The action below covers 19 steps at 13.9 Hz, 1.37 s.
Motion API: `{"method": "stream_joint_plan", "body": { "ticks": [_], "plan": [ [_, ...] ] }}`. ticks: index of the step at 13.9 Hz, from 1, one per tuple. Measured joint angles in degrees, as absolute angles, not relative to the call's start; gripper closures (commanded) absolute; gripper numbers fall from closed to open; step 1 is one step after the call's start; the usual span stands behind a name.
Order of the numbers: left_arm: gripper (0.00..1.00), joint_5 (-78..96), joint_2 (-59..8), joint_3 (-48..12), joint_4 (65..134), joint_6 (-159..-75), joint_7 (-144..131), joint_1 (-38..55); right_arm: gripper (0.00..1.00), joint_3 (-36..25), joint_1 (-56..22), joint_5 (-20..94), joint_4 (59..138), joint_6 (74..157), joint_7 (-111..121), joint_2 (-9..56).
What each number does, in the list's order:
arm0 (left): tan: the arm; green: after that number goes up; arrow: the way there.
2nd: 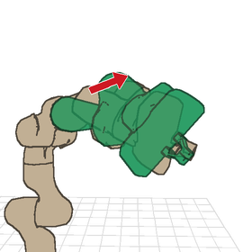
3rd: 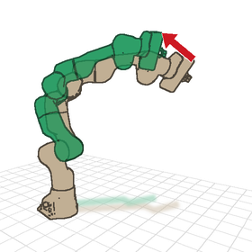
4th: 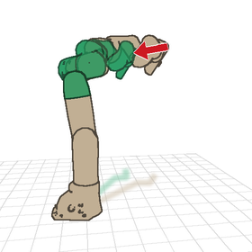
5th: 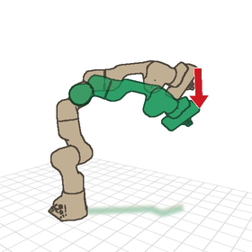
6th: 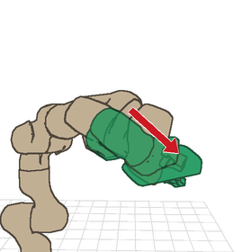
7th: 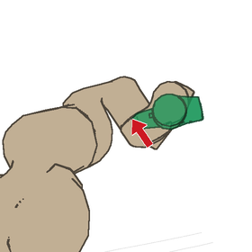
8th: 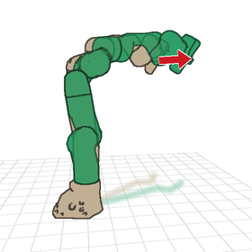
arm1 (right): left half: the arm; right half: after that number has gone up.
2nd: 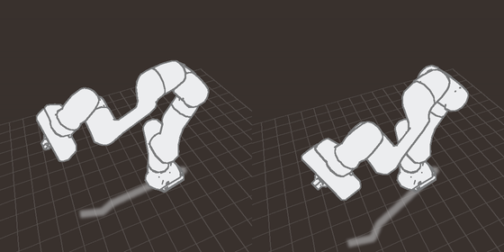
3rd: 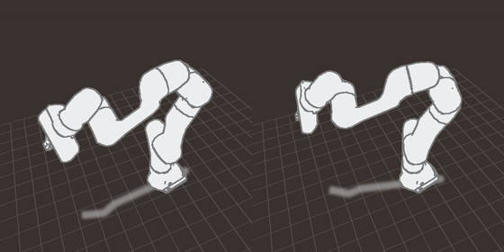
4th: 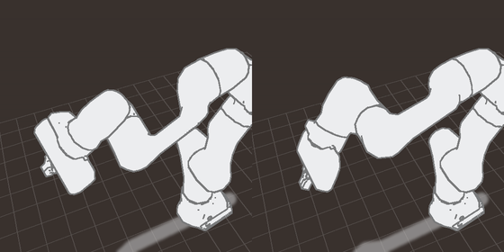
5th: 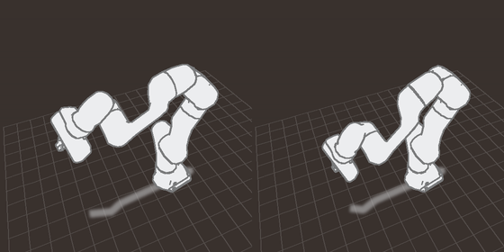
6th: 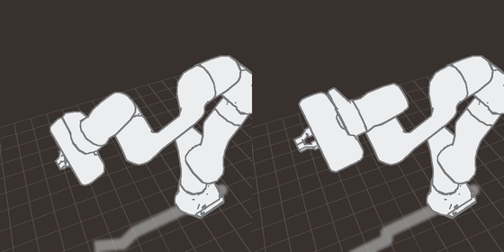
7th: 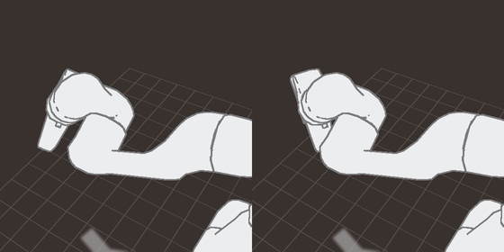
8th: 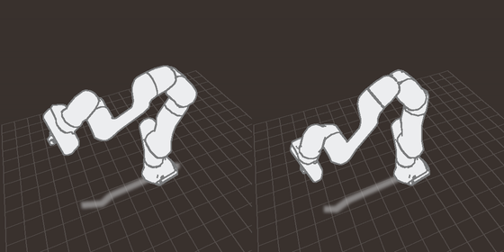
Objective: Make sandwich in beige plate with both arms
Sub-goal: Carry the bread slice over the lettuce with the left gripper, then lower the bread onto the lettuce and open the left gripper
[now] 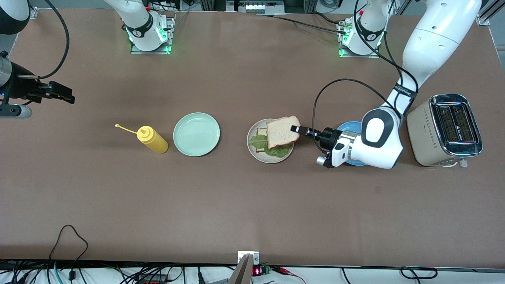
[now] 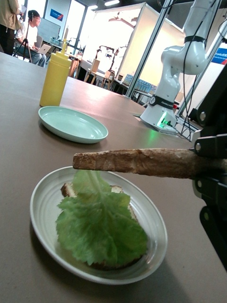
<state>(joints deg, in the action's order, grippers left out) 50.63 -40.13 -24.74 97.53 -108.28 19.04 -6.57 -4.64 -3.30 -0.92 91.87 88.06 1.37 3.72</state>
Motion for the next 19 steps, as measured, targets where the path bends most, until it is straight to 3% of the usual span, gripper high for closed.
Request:
{"method": "stream_joint_plan", "body": {
  "ticks": [19],
  "plan": [
    [1.00,57.45,-48.98,-23.88,96.41,-111.17,30.23,-4.55,0.00,-4.65,-3.78,-0.91,92.48,88.04,1.38,3.34]
  ]
}}
